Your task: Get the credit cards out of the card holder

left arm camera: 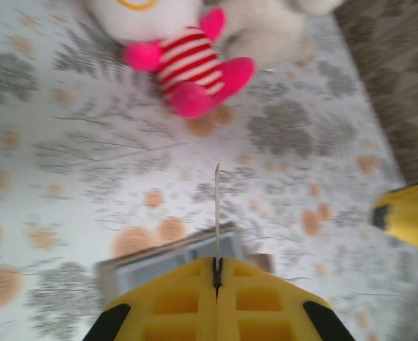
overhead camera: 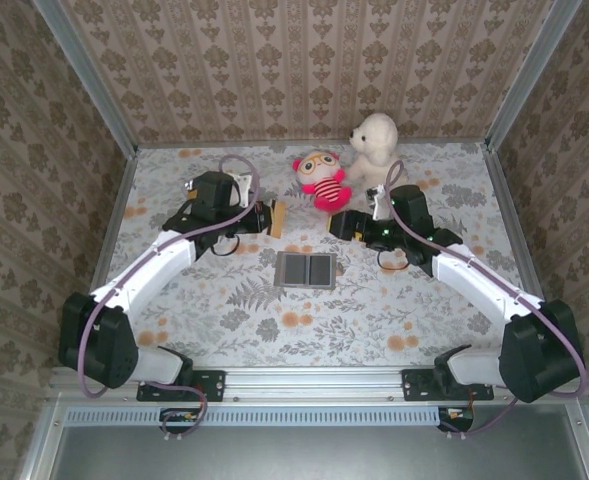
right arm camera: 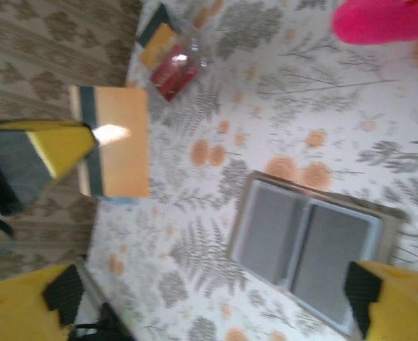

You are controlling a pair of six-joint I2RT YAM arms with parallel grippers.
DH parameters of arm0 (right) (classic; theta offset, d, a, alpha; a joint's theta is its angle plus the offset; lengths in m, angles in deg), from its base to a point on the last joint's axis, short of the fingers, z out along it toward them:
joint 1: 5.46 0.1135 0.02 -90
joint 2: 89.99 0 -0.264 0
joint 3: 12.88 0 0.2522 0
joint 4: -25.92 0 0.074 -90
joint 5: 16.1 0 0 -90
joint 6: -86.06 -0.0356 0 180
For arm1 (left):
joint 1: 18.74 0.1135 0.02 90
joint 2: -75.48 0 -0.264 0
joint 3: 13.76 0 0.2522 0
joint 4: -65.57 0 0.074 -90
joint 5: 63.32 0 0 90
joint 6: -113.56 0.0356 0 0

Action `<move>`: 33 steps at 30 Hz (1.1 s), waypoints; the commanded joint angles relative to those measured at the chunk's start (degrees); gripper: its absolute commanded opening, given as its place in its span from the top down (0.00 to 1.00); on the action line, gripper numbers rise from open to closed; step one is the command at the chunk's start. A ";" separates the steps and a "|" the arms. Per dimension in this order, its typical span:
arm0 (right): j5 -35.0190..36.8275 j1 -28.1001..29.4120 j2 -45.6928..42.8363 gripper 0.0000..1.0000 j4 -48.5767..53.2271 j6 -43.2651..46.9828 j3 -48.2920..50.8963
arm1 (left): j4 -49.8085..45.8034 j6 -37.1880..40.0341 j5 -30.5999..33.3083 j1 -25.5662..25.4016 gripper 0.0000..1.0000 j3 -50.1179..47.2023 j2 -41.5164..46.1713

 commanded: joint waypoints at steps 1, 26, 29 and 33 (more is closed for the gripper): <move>6.30 -0.32 -1.55 0.00 7.01 4.73 0.12 | -6.05 15.19 11.87 0.35 1.00 4.00 1.01; -6.97 -1.55 17.49 0.00 1.75 1.06 -10.03 | -15.97 62.94 -2.55 26.28 1.00 29.58 -23.73; -8.25 -1.81 18.63 0.00 2.08 0.39 -11.01 | -15.92 64.61 -2.67 26.43 1.00 31.49 -27.06; -10.31 -2.07 20.05 0.00 -0.55 -2.21 -10.57 | -16.55 65.88 -1.79 26.75 1.00 34.45 -30.69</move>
